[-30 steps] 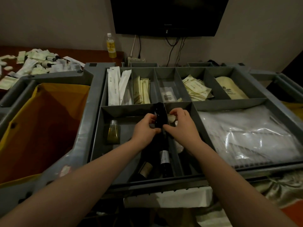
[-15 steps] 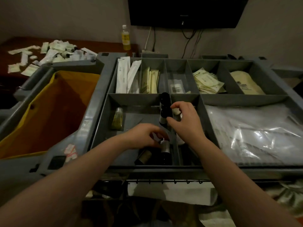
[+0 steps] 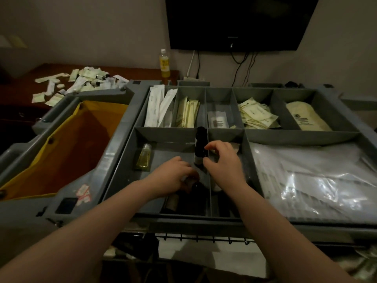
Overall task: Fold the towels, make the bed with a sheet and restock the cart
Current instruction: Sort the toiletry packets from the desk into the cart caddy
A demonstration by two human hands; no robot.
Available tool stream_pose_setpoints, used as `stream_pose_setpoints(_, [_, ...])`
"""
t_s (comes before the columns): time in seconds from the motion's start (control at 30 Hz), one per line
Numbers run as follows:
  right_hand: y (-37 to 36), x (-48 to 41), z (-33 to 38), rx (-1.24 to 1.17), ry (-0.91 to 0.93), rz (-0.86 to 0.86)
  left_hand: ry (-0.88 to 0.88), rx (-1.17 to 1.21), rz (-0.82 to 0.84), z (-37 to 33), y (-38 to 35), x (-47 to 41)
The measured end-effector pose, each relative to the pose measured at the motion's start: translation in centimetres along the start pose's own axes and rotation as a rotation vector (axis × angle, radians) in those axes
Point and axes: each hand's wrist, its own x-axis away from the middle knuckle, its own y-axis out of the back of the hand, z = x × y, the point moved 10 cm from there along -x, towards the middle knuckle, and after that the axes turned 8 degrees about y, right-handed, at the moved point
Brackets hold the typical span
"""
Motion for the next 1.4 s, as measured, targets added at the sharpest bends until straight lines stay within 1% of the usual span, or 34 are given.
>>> stream_pose_setpoints(0.07, [-0.2,0.0,0.5,-0.025,0.038,0.017,0.126,0.24,-0.042,2.4,0.6,0.3])
stream_pose_setpoints(0.13, [-0.8,-0.1,1.6,-0.058,0.103,0.07,0.175,0.42,-0.15,3.6,1.7,0.4])
stream_pose_setpoints(0.17, [-1.1,0.0,2.1,-0.049,0.135,0.095,0.19,0.49,-0.18,3.7,2.0,0.3])
stream_pose_setpoints(0.23, [-1.3,0.0,2.5,0.024,0.171,0.109,0.23,0.614,-0.178,3.5,1.7,-0.1])
stream_pose_setpoints(0.3, [-1.2,0.0,2.3,0.093,0.151,0.127,0.269,0.653,-0.169,3.3,1.1,-0.7])
stream_pose_setpoints(0.43, [-1.3,0.0,1.2,0.229,0.054,0.17,0.323,0.529,-0.18,2.9,0.6,-2.0])
stream_pose_setpoints(0.53, [-0.7,0.0,0.6,0.25,0.001,0.1,0.369,0.517,-0.195,2.8,0.2,-2.7])
stream_pose_setpoints(0.6, [-0.4,0.0,0.2,0.23,-0.017,0.058,0.408,0.516,-0.196,3.1,-0.1,-2.9])
stream_pose_setpoints(0.7, [-0.7,-0.1,-0.2,0.2,-0.03,0.07,0.432,0.47,-0.173,3.7,-0.6,-3.0])
stream_pose_setpoints(0.77, [-0.8,-0.1,-0.3,0.159,-0.033,0.076,0.452,0.48,-0.146,4.2,-0.9,-2.9])
stream_pose_setpoints(0.83, [-0.5,-0.1,-0.2,0.076,-0.041,0.04,0.466,0.531,-0.113,4.3,-1.3,-2.9])
stream_pose_setpoints(0.9, [-0.1,-0.1,-0.1,-0.015,-0.045,-0.02,0.451,0.634,-0.102,4.1,-1.4,-3.1])
stream_pose_setpoints(0.93, [0.1,-0.1,-0.1,-0.054,-0.051,-0.042,0.438,0.647,-0.088,3.8,-1.3,-3.2])
stream_pose_setpoints(1.03, [0.2,0.0,-0.3,-0.108,-0.077,-0.067,0.409,0.567,-0.075,3.1,-1.1,-3.7])
stream_pose_setpoints(1.2, [0.9,0.1,-0.4,-0.133,-0.076,-0.118,0.439,0.541,-0.019,3.7,-0.2,-1.5])
stream_pose_setpoints(1.33, [1.0,0.1,0.1,-0.111,-0.042,-0.137,0.379,0.284,0.161,3.6,-0.4,3.3])
stream_pose_setpoints(1.4, [0.6,0.1,0.4,-0.119,-0.022,-0.118,0.435,0.244,0.168,4.0,-1.1,4.7])
